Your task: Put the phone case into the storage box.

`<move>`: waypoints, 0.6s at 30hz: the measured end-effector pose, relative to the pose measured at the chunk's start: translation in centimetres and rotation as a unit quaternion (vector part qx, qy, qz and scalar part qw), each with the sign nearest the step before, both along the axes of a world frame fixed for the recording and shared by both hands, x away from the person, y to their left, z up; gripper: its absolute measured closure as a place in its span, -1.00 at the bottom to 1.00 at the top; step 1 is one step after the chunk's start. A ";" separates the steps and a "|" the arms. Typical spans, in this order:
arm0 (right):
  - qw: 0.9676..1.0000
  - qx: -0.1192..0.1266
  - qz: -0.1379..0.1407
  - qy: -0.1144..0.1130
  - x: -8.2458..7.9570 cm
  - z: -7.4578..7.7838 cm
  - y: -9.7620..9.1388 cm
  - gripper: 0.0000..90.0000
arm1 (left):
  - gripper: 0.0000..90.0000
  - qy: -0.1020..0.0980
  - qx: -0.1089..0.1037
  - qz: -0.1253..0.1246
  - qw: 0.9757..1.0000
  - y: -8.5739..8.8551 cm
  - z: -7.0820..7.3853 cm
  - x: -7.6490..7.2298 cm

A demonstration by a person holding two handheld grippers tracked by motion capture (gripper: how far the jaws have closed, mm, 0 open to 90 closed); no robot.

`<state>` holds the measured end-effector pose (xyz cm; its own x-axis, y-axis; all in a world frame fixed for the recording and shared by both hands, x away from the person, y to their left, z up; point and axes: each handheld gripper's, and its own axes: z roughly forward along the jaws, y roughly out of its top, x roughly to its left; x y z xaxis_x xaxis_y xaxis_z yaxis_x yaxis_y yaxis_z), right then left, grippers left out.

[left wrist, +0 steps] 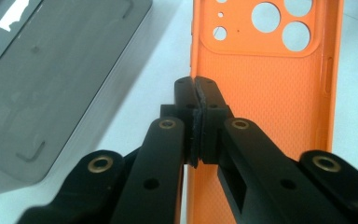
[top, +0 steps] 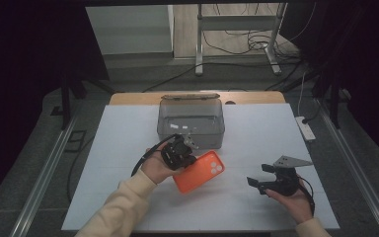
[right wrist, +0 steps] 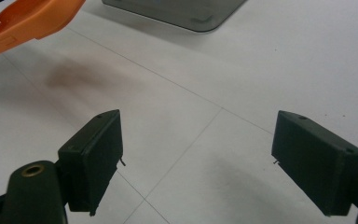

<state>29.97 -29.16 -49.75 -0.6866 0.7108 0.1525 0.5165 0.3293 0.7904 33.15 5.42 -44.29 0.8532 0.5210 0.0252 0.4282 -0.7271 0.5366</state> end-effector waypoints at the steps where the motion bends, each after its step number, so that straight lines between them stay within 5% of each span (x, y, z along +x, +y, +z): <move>1: 1.000 0.000 0.000 0.001 0.0 0.1 0.0 -0.64 | 0.97 -0.003 0.001 -0.001 1.000 0.0 0.0 0.0; 18: 0.997 0.045 0.061 0.032 1.1 1.9 3.2 -0.57 | 0.97 -0.010 0.021 -0.014 1.000 -0.7 -0.7 -0.5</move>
<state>31.07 -26.00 -47.83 -0.7534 0.6047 0.2582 0.5279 0.3222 0.7858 32.69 4.72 -44.99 0.8666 0.4949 0.0644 0.3961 -0.7606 0.5143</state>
